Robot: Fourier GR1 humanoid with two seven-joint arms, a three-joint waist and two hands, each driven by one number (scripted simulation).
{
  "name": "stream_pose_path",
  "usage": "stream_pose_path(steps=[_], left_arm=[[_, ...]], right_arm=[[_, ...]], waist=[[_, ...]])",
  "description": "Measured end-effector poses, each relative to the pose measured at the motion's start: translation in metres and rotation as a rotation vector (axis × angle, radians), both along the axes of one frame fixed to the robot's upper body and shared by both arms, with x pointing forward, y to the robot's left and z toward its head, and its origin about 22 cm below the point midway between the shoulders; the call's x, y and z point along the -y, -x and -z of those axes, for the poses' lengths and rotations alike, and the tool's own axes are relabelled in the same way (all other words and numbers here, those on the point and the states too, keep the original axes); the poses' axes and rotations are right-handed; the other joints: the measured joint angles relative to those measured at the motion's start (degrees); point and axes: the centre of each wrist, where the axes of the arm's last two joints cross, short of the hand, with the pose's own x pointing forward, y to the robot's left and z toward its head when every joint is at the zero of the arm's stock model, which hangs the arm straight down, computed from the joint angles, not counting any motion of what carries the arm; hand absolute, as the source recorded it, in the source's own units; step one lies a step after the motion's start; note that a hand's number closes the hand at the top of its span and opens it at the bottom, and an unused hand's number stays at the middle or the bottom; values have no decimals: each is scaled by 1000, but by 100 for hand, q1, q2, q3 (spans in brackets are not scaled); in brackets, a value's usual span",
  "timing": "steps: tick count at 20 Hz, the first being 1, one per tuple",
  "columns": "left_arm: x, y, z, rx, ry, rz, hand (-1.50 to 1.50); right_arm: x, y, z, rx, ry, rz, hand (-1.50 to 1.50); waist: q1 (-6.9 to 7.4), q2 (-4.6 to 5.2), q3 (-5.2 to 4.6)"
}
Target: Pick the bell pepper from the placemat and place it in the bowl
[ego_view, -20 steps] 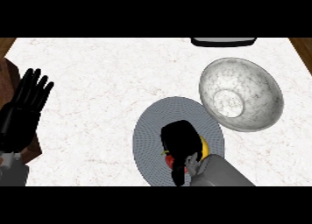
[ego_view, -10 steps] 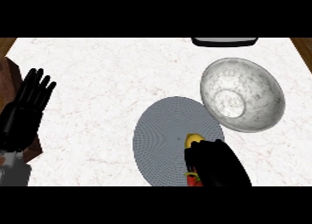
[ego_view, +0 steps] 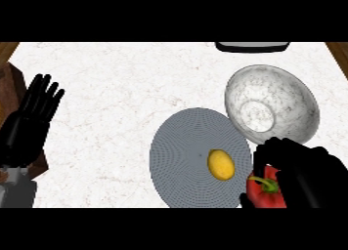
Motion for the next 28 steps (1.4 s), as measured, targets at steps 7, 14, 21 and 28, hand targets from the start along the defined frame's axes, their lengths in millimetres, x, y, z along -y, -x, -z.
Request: stream_pose_path(steps=[7,14,21,28], left_arm=[[6,-4,1,6,0,5,0],[6,-1,0,4,-2,7,0],[6,0,-1,6,4,20,0],[7,-5,3,11,2,34,0]], right_arm=[[29,-29,-33,90,-69,136,150],[67,-81,-38,125,-152,223,150],[104,-144,-16,131,-233,235,150],[118,-206,30,44,-196,254,150]], waist=[[48,19,2],[83,29,5],[122,40,7],[179,64,6]])
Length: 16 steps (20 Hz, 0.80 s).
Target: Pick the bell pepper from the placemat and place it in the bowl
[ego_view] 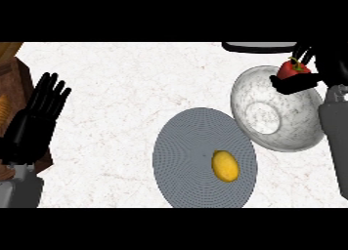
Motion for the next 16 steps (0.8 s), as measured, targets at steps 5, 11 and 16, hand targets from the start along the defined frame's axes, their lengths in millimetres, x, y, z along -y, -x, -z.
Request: stream_pose_path(steps=[5,11,16], left_arm=[[2,-3,-1,0,-3,5,0],[-1,-3,-4,1,1,3,0],[-1,1,-3,2,-5,5,0]], right_arm=[[13,-25,33,-139,-46,53,-150],[28,-41,62,-229,-165,-41,-150],[33,-49,57,-87,-353,-97,-150]], waist=[[36,13,3],[57,21,7],[52,15,10]])
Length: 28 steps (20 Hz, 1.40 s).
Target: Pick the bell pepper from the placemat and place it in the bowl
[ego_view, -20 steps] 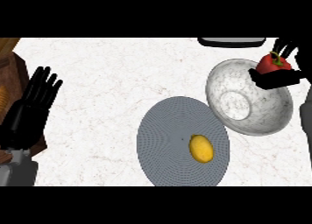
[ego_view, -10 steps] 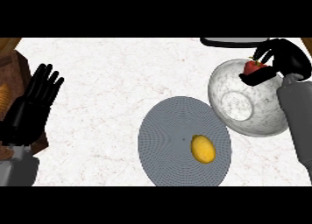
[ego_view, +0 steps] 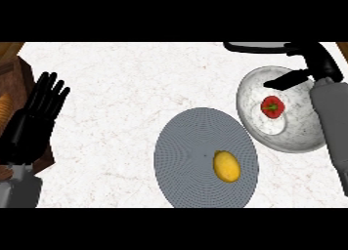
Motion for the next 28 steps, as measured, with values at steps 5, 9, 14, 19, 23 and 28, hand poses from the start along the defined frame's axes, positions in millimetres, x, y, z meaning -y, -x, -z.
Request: stream_pose_path(steps=[5,9,14,19,23,28], left_arm=[[2,0,4,-5,5,-12,0],[-2,2,4,-8,0,-21,0],[-2,1,3,-8,3,-23,0],[0,8,11,-12,5,-30,0],[-4,4,4,-9,6,-35,0],[-5,3,1,-11,7,-31,0]], right_arm=[[16,-1,-11,154,-280,68,-150],[53,7,-19,220,-376,148,-150],[111,31,-20,258,-422,229,-150],[177,75,-22,256,-452,270,-150],[219,114,-17,251,-458,274,-150],[255,151,-12,226,-471,243,-150]], waist=[[-74,-15,0],[-104,-28,-4],[-138,-38,-9],[-186,-56,-10],[-177,-49,-7],[-158,-43,-6]])
